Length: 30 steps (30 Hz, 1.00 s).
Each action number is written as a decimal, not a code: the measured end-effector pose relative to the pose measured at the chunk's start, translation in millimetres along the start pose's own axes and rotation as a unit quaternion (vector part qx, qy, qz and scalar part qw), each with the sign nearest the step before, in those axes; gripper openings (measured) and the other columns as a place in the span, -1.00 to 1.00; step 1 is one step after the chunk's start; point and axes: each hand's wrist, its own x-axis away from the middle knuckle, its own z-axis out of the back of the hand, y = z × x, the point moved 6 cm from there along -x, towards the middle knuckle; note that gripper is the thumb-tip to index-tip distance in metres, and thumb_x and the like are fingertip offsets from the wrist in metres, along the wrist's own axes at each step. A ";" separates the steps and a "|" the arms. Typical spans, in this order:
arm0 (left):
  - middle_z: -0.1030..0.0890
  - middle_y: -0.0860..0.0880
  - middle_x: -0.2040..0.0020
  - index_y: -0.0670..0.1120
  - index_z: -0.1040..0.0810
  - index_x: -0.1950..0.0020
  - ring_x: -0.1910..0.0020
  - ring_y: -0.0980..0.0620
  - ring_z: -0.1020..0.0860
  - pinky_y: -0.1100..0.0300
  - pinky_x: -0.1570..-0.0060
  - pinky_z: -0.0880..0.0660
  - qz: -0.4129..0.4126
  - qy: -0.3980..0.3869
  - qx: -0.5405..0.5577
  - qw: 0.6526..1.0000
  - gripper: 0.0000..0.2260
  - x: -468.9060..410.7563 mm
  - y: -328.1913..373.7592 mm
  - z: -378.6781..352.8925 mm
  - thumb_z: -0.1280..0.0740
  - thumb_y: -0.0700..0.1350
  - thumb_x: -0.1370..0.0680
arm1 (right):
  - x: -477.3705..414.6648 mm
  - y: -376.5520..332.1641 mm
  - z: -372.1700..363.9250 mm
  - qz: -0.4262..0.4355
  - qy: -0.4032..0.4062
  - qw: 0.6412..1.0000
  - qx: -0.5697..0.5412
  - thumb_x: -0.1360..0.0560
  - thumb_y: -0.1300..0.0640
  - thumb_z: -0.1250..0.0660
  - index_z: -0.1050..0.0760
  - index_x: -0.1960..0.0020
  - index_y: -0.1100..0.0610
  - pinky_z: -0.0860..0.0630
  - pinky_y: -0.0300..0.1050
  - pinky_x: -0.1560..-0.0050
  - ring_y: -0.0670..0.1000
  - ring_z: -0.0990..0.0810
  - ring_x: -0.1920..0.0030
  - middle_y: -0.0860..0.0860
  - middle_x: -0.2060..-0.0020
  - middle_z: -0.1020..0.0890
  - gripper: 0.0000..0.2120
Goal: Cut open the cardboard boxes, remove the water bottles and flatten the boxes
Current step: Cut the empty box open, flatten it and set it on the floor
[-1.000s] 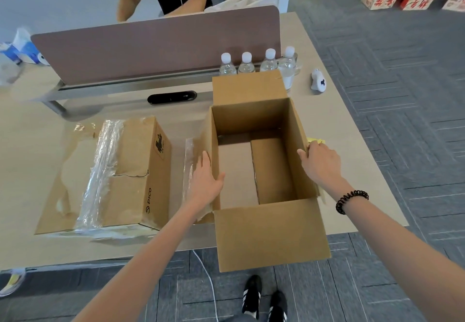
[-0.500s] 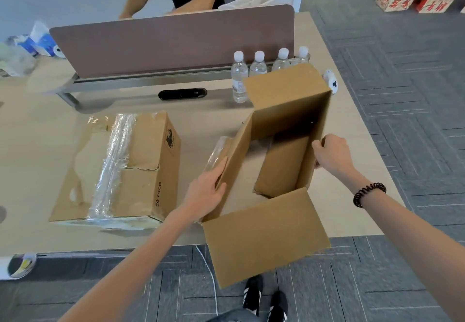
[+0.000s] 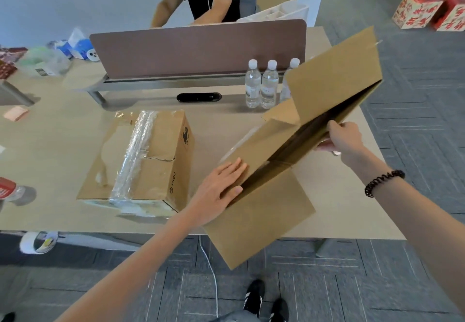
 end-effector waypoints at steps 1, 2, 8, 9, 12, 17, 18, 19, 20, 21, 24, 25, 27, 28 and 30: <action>-0.06 0.22 -0.58 0.13 -0.04 -0.59 -0.54 0.26 0.00 0.16 -0.47 -0.04 0.000 -0.001 -0.010 1.000 -0.50 0.1 1.4 2.1 -0.01 0.18 -0.66 | 1.6 -2.2 -0.1 0.002 -0.009 1.000 -0.011 -0.55 0.19 -0.12 -0.43 -0.14 0.37 -0.43 -0.30 0.61 0.08 -0.66 0.47 0.26 0.08 -0.62 -0.71; -0.07 0.20 -0.58 0.10 -0.06 -0.59 -0.53 0.26 -0.02 0.16 -0.47 -0.06 -0.008 -0.004 -0.022 1.000 -0.49 -0.5 4.4 4.1 0.01 0.18 -0.66 | 3.5 -4.7 0.2 0.006 -0.015 1.000 -0.021 -0.54 0.20 -0.12 -0.44 -0.16 0.37 -0.54 -0.21 0.52 0.12 -0.68 0.42 0.26 0.06 -0.64 -0.69; -0.17 0.15 -0.57 0.06 -0.21 -0.57 -0.49 0.18 -0.19 0.18 -0.45 -0.14 -0.023 0.050 -0.024 0.998 -0.55 -15.6 32.5 23.5 -0.09 0.10 -0.67 | 20.4 -21.4 11.8 0.088 -0.050 0.994 -0.029 -0.52 0.26 -0.14 -0.47 0.01 0.29 -0.62 0.18 0.00 0.23 -0.70 0.27 0.20 0.19 -0.68 -0.83; -0.21 0.14 -0.55 0.05 -0.26 -0.55 -0.48 0.18 -0.22 0.19 -0.45 -0.15 -0.018 0.070 -0.009 0.997 -0.57 -20.6 37.8 30.4 -0.12 0.06 -0.68 | 23.5 -23.5 15.2 0.100 -0.057 0.993 -0.023 -0.53 0.26 -0.15 -0.48 -0.04 0.29 -0.63 0.17 0.00 0.21 -0.71 0.27 0.20 0.18 -0.68 -0.82; -0.33 0.11 -0.47 0.02 -0.40 -0.48 -0.42 0.21 -0.31 0.29 -0.39 -0.24 -0.011 0.130 0.062 0.989 -0.65 -37.4 52.4 53.3 -0.17 -0.03 -0.68 | 34.9 -30.6 25.4 0.151 -0.070 0.986 0.005 -0.57 0.27 -0.17 -0.50 -0.11 0.30 -0.64 0.14 0.05 0.17 -0.71 0.26 0.20 0.11 -0.68 -0.80; -0.44 0.04 -0.37 -0.06 -0.51 -0.37 -0.30 0.35 -0.36 0.49 -0.22 -0.30 -0.031 0.183 0.117 0.976 -0.70 -68.1 76.3 86.1 -0.14 -0.08 -0.69 | 50.6 -36.1 47.5 0.221 -0.082 0.970 0.054 -0.59 0.29 -0.19 -0.51 -0.12 0.26 -0.66 0.12 0.09 0.12 -0.71 0.21 0.16 0.05 -0.65 -0.82; -0.45 0.03 -0.35 -0.07 -0.52 -0.36 -0.29 0.34 -0.38 0.48 -0.19 -0.33 -0.035 0.189 0.126 0.973 -0.71 -74.4 79.6 90.8 -0.14 -0.09 -0.69 | 52.9 -35.4 52.7 0.227 -0.082 0.969 0.059 -0.59 0.30 -0.19 -0.52 -0.12 0.26 -0.66 0.08 0.11 0.11 -0.71 0.21 0.16 0.03 -0.64 -0.82; -0.46 0.02 -0.34 -0.07 -0.54 -0.34 -0.29 0.30 -0.39 0.43 -0.18 -0.36 -0.041 0.193 0.131 0.971 -0.71 -81.0 82.5 94.6 -0.14 -0.10 -0.69 | 55.0 -34.3 57.6 0.232 -0.082 0.967 0.060 -0.59 0.31 -0.19 -0.52 -0.12 0.27 -0.67 0.02 0.15 0.10 -0.70 0.20 0.16 0.02 -0.64 -0.82; -0.47 0.01 -0.33 -0.07 -0.54 -0.33 -0.28 0.26 -0.41 0.36 -0.18 -0.40 -0.049 0.197 0.129 0.971 -0.72 -87.9 85.5 98.0 -0.15 -0.11 -0.69 | 57.5 -33.1 62.3 0.237 -0.085 0.966 0.058 -0.59 0.31 -0.18 -0.51 -0.12 0.27 -0.67 -0.05 0.19 0.09 -0.70 0.19 0.16 0.00 -0.63 -0.83; -0.47 0.00 -0.33 -0.05 -0.55 -0.32 -0.28 0.23 -0.42 0.28 -0.19 -0.42 -0.056 0.199 0.120 0.971 -0.73 -94.7 88.5 101.3 -0.15 -0.11 -0.69 | 60.2 -32.2 66.5 0.244 -0.089 0.964 0.058 -0.60 0.31 -0.18 -0.51 -0.14 0.26 -0.67 -0.09 0.22 0.09 -0.70 0.17 0.16 -0.01 -0.63 -0.82; -0.47 0.05 -0.33 -0.02 -0.55 -0.32 -0.32 0.14 -0.42 0.02 -0.27 -0.45 -0.066 0.207 0.096 0.971 -0.74 -114.8 99.9 112.5 -0.18 -0.13 -0.68 | 67.6 -30.1 77.2 0.271 -0.106 0.954 0.069 -0.61 0.30 -0.18 -0.50 -0.21 0.25 -0.67 -0.01 0.16 0.08 -0.70 0.14 0.15 -0.03 -0.63 -0.78; -0.46 0.06 -0.35 -0.02 -0.54 -0.33 -0.34 0.13 -0.40 -0.04 -0.30 -0.43 -0.070 0.208 0.087 0.972 -0.73 -120.8 106.0 117.1 -0.19 -0.14 -0.67 | 70.2 -29.7 80.9 0.279 -0.110 0.951 0.074 -0.62 0.29 -0.18 -0.50 -0.23 0.24 -0.67 0.02 0.15 0.06 -0.70 0.13 0.14 -0.03 -0.63 -0.77; -0.43 0.04 -0.39 -0.01 -0.50 -0.37 -0.39 0.10 -0.35 -0.05 -0.39 -0.33 -0.088 0.208 0.060 0.972 -0.71 -131.4 121.9 127.4 -0.21 -0.14 -0.66 | 75.8 -29.4 88.4 0.294 -0.112 0.946 0.082 -0.62 0.28 -0.18 -0.50 -0.24 0.23 -0.67 0.04 0.15 0.04 -0.69 0.11 0.12 -0.05 -0.63 -0.76; -0.41 0.03 -0.41 0.00 -0.48 -0.39 -0.40 0.09 -0.32 -0.01 -0.42 -0.28 -0.096 0.206 0.047 0.973 -0.69 -136.6 130.1 133.2 -0.23 -0.14 -0.65 | 78.6 -29.6 91.5 0.302 -0.114 0.943 0.085 -0.62 0.28 -0.18 -0.49 -0.24 0.24 -0.67 0.04 0.16 0.03 -0.69 0.10 0.11 -0.05 -0.63 -0.76; -0.36 0.04 -0.47 0.04 -0.43 -0.44 -0.43 0.07 -0.27 0.04 -0.44 -0.20 -0.110 0.199 0.032 0.973 -0.64 -146.0 147.0 145.1 -0.26 -0.13 -0.64 | 85.1 -30.4 96.4 0.318 -0.120 0.937 0.088 -0.61 0.28 -0.18 -0.49 -0.25 0.25 -0.67 0.02 0.18 0.04 -0.69 0.08 0.11 -0.07 -0.62 -0.76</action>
